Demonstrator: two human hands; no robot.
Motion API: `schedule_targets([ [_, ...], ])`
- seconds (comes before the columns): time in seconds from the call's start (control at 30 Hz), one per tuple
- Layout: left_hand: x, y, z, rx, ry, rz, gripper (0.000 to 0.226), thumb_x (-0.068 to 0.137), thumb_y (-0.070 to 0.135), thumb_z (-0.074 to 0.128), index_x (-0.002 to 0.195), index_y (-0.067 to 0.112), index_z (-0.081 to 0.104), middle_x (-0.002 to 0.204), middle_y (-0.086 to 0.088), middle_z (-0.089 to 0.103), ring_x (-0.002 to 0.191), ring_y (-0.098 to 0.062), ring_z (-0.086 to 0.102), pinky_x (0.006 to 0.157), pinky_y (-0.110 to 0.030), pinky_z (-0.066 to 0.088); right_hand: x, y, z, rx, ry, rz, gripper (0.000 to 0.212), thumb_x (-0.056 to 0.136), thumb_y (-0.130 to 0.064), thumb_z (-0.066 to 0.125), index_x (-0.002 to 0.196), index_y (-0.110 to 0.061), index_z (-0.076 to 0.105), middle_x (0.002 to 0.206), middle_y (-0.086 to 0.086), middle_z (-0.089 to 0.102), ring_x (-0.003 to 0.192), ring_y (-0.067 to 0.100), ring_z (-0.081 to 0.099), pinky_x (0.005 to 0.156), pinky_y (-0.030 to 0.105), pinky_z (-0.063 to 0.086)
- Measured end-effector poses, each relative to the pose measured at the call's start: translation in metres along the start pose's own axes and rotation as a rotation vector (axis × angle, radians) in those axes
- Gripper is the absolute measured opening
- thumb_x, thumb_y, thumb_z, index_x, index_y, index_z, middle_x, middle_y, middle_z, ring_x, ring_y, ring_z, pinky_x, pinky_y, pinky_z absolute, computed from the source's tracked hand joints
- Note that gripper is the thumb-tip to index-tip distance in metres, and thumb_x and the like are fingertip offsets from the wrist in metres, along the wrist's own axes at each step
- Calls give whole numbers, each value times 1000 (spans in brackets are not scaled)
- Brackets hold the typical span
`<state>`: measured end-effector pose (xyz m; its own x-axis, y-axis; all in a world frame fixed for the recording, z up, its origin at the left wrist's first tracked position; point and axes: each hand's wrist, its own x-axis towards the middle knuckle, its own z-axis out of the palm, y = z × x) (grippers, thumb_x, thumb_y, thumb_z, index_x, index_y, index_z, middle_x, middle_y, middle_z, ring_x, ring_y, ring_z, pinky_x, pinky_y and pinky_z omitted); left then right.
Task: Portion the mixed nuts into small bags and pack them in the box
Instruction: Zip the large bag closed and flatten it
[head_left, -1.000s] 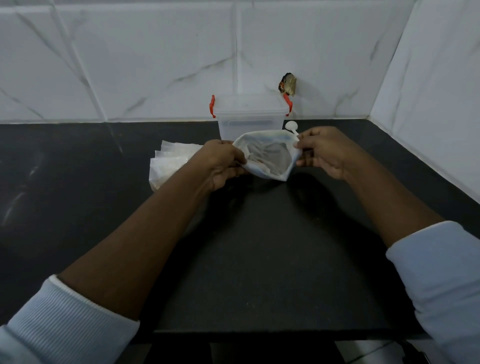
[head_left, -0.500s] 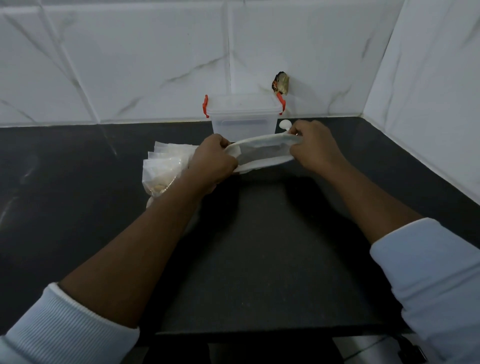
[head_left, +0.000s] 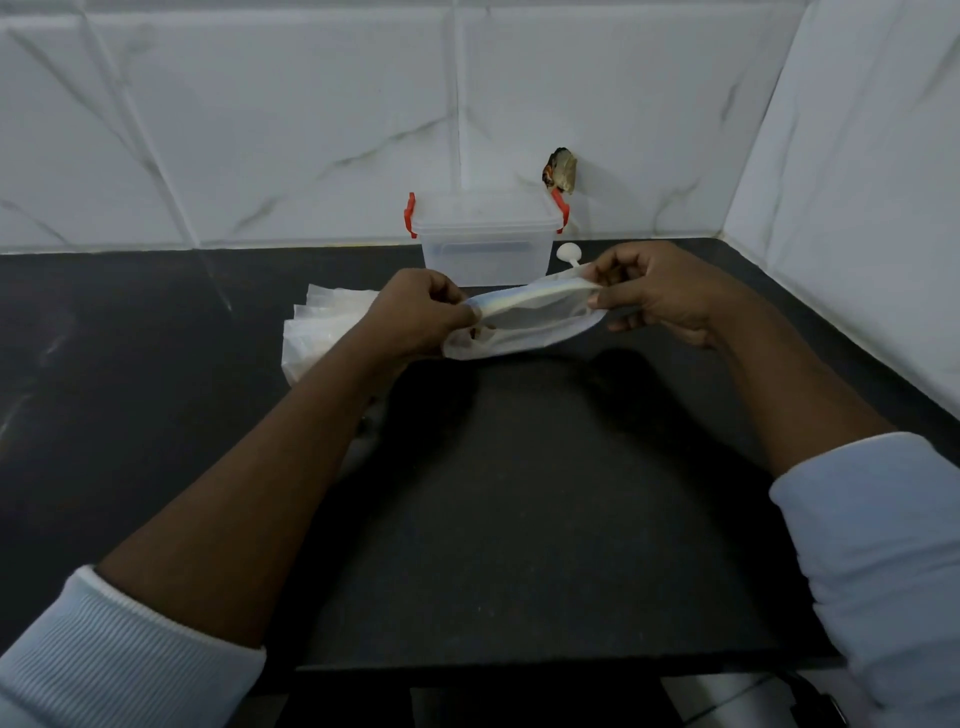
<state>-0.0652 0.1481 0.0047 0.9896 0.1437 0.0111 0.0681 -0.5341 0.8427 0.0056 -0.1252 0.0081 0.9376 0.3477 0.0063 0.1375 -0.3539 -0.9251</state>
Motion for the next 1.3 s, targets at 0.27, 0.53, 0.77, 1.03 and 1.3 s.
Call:
schedule_targets([
  [0.27, 1, -7, 11, 253, 210, 140, 13, 91, 28, 71, 90, 16, 67, 85, 3, 66, 80, -10, 63, 61, -23, 47, -5, -1, -2, 114, -148, -24, 22, 83, -2, 76, 104, -1, 69, 101, 11, 73, 87, 20, 66, 72, 30, 61],
  [0.53, -7, 15, 6, -682, -163, -301, 26, 93, 0, 65, 118, 2, 66, 111, -17, 74, 97, -26, 74, 75, -36, 64, 8, 2, 28, -256, 348, -63, 16, 93, -23, 73, 97, -13, 61, 79, 7, 69, 55, 17, 60, 44, 28, 50],
  [0.77, -6, 8, 16, -663, -24, -235, 18, 90, 3, 74, 106, 3, 67, 103, -17, 76, 84, -23, 75, 64, -32, 62, -1, -10, 22, 155, -59, 4, 21, 92, 1, 69, 107, -11, 61, 90, 8, 71, 77, 20, 66, 62, 35, 57],
  [1.03, 5, -9, 24, 22, 392, 35, 21, 85, 2, 70, 88, 20, 59, 93, 1, 66, 88, -15, 65, 61, -25, 52, 4, -5, 27, -344, 477, -70, 18, 91, -9, 71, 102, -14, 58, 90, 9, 67, 60, 17, 65, 43, 24, 51],
  [1.3, 5, -6, 23, 15, 217, 108, 15, 95, 13, 64, 106, 24, 64, 101, 6, 67, 89, -12, 66, 74, -29, 60, 3, -5, 20, -405, 389, -189, 10, 94, -25, 69, 100, -18, 64, 98, 0, 66, 85, 17, 62, 64, 28, 51],
])
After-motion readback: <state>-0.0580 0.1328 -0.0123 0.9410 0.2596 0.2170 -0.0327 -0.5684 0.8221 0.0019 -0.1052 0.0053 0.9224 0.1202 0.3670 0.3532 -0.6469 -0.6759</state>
